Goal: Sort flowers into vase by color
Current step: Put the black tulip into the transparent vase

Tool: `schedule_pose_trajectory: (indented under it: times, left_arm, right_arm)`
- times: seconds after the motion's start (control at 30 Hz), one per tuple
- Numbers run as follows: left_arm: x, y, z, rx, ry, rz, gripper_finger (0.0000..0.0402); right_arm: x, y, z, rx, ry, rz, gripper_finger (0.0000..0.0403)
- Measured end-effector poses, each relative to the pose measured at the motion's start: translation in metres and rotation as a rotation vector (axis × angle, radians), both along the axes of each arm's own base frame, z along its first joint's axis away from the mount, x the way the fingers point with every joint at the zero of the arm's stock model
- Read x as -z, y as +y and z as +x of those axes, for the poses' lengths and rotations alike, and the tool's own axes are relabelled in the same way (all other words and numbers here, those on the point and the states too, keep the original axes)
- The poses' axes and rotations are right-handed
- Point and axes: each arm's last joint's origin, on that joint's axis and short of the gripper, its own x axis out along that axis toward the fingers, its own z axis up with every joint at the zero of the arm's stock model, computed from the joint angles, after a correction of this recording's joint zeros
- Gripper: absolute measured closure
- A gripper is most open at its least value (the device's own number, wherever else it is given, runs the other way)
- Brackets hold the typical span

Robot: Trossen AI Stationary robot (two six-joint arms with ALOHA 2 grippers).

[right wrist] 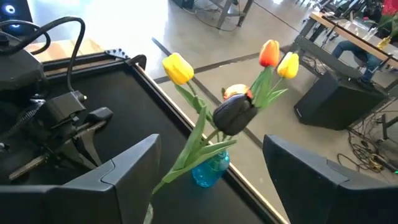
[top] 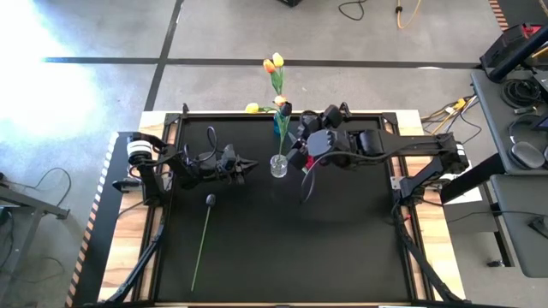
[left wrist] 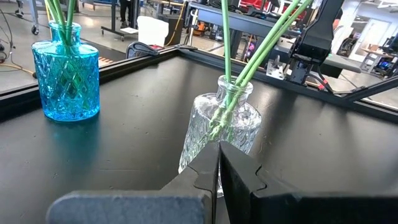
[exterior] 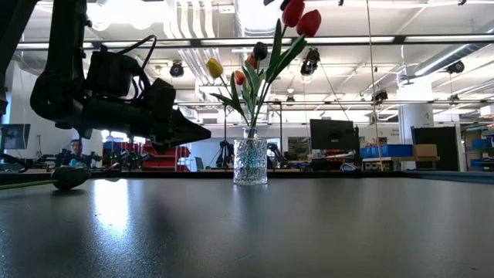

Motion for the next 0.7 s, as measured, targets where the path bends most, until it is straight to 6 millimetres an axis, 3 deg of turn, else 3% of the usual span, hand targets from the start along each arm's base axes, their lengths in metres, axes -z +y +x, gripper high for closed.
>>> schedule_pose_trajectory:
  times: [0.23,0.37,0.57,0.7]
  left_arm:
    - [0.0,0.0,0.0,0.0,0.0,0.0,0.0402]
    - [0.0,0.0,0.0,0.0,0.0,0.0,0.0402]
    - [0.0,0.0,0.0,0.001,0.002,0.01,0.0402]
    - [0.0,0.0,0.0,0.002,0.004,0.017,0.0402]
  right_arm:
    - [-0.022,-0.002,-0.014,-0.042,0.122,-0.056,0.0158]
    - [-0.027,-0.013,-0.027,-0.017,0.183,-0.062,0.022]
    - [-0.009,-0.035,-0.049,-0.05,0.198,-0.008,0.0371]
    - [0.01,-0.047,-0.069,-0.109,0.137,-0.002,0.0389]
